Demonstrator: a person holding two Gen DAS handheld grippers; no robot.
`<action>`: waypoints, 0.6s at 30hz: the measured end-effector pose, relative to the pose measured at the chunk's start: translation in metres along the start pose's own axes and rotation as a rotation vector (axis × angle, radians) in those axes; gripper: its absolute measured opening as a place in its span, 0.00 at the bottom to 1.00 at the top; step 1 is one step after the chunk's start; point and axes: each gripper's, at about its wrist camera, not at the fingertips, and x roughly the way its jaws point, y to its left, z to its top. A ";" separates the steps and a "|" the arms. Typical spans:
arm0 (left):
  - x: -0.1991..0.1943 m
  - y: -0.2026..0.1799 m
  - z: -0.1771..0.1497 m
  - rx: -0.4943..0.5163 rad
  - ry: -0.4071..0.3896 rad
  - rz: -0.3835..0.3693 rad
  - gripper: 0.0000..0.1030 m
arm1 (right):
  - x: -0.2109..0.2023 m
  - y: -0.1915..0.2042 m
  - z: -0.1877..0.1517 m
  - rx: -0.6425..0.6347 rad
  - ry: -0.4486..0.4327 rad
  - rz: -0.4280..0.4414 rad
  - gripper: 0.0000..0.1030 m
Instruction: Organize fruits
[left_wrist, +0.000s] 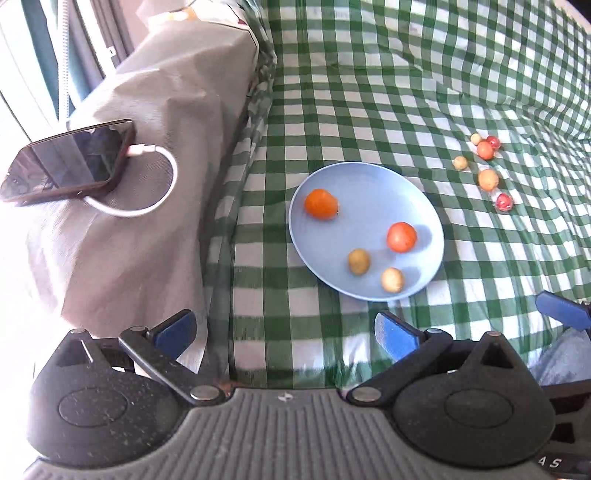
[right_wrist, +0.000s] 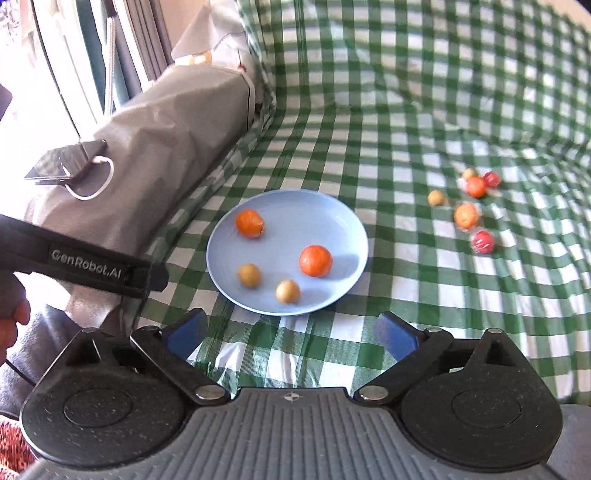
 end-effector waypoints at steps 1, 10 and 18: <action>-0.005 -0.001 -0.004 -0.002 -0.006 -0.001 1.00 | -0.006 0.001 -0.002 -0.006 -0.014 0.000 0.97; -0.036 -0.010 -0.026 0.007 -0.054 0.009 1.00 | -0.049 0.010 -0.017 -0.028 -0.102 -0.011 0.98; -0.050 -0.016 -0.030 0.027 -0.082 0.013 1.00 | -0.068 0.010 -0.021 -0.017 -0.141 -0.026 0.98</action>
